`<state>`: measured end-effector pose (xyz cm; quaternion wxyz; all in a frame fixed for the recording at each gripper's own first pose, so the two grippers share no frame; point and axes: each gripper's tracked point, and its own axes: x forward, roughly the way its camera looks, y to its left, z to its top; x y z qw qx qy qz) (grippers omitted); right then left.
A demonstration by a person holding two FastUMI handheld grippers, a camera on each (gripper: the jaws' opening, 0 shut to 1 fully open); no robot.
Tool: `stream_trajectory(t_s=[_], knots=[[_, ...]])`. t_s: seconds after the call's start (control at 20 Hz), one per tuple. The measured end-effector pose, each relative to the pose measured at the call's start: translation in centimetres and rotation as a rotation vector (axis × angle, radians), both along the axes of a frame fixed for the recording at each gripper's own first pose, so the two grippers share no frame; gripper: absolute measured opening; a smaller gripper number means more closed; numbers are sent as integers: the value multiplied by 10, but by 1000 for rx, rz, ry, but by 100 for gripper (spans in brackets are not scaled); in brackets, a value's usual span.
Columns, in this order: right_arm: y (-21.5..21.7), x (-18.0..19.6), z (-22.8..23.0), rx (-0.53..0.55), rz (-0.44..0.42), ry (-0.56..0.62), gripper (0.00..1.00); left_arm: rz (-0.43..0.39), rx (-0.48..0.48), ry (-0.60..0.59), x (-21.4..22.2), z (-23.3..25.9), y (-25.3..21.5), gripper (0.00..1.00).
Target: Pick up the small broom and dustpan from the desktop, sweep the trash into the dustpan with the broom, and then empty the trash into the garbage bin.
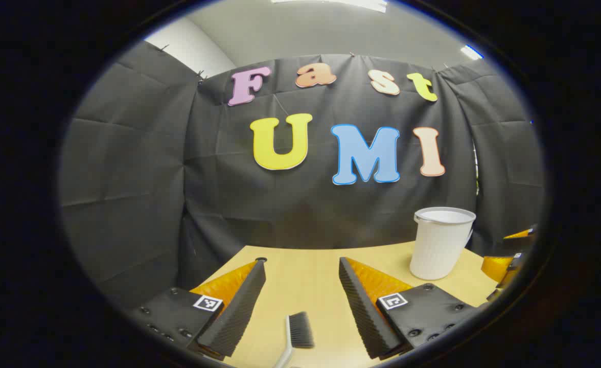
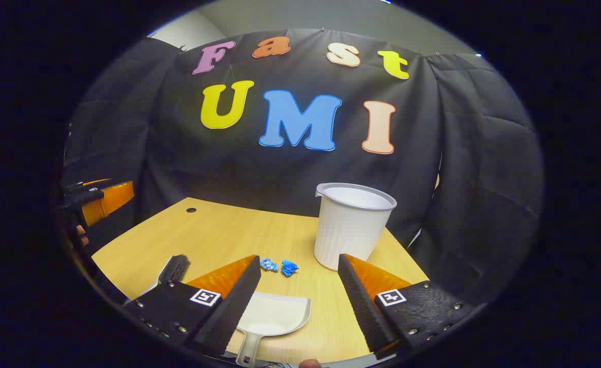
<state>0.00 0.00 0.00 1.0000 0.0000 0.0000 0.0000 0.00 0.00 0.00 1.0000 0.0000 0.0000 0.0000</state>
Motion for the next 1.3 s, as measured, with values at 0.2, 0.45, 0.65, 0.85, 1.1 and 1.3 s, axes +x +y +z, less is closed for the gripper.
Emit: stream_trajectory(t_s=[0.2, 0.45, 0.65, 0.85, 1.1, 1.3], knots=[[3, 5, -7, -1, -12, 21, 95, -19, -2, 10, 8, -8, 3, 95], [7, 8, -13, -3, -14, 38, 96, -20, 5, 3, 13, -8, 10, 95], [9, 13, -19, 0, -4, 56, 95, -12, -20, 23, 15, -16, 17, 95], [15, 19, -26, -18, 5, 85, 96, -4, -10, 30, 16, -20, 21, 95], [23, 20, -46, -11, 35, 143, 96, -13, -26, 61, 19, -33, 21, 95], [31, 22, -66, 4, 60, 223, 96, -33, -46, 156, 22, -63, 19, 95]])
